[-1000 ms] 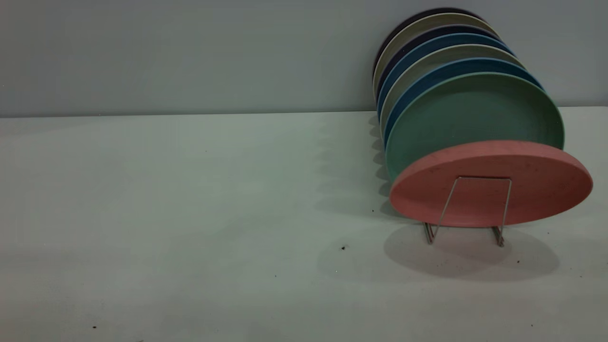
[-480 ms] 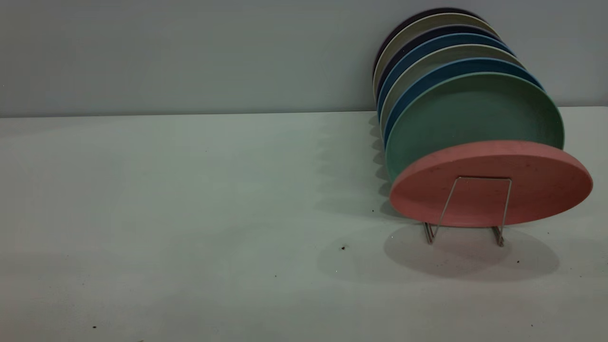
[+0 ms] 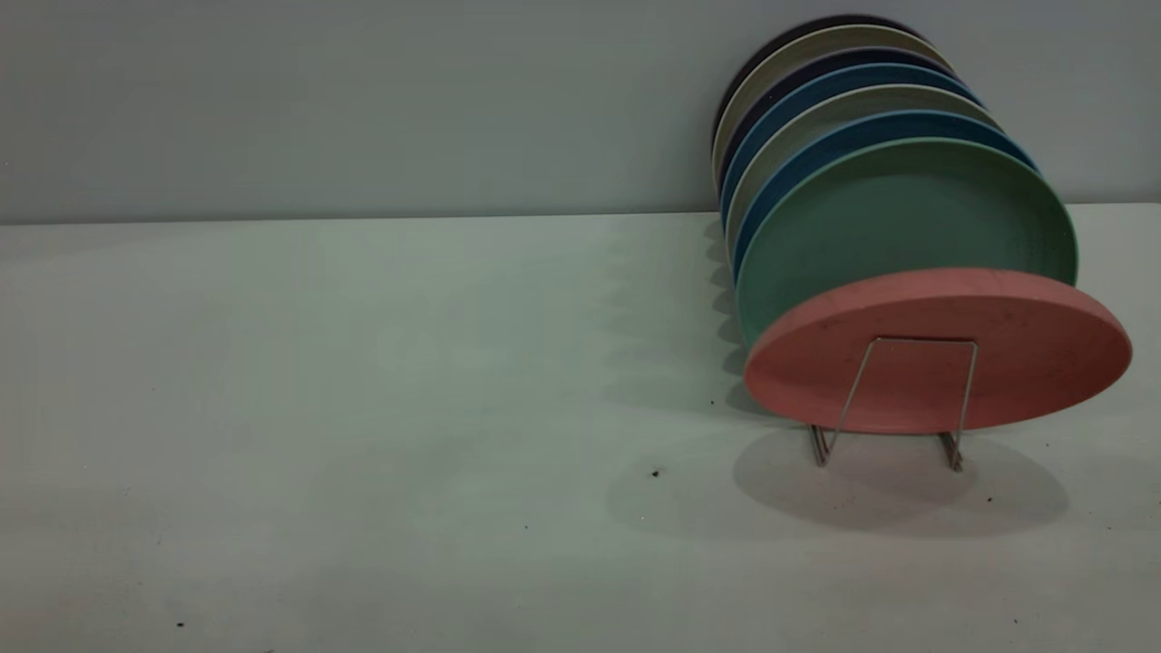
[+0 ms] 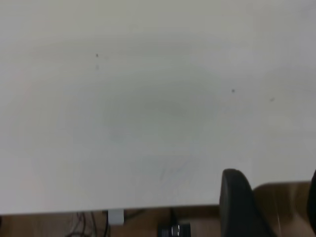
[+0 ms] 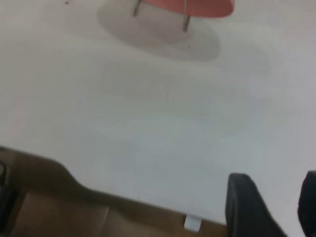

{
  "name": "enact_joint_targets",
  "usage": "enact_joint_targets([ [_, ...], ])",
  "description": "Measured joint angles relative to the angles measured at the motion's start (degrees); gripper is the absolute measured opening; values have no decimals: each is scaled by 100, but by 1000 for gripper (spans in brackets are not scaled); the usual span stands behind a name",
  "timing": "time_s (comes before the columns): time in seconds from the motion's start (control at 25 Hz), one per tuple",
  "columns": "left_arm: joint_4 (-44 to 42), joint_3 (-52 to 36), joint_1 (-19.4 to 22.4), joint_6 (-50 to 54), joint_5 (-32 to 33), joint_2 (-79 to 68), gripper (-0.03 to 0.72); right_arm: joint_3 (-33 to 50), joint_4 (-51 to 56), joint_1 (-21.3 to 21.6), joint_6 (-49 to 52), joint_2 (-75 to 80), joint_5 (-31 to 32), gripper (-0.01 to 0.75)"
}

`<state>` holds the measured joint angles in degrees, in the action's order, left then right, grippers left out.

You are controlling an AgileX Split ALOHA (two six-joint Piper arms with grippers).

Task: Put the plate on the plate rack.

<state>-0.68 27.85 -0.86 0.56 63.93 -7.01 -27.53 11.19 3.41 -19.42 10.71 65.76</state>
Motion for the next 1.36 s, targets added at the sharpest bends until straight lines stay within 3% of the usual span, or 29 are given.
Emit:
enact_joint_targets([
  [0.36,0,0,0,0,76,819,376,0,6,0,0,-1158,26,280],
  [0.68,0,0,0,0,81,828,376,0,23,-400,0,-1168,40,280],
  [1.36,0,0,0,0,81,828,376,0,23,-402,-5,-1179,40,280],
])
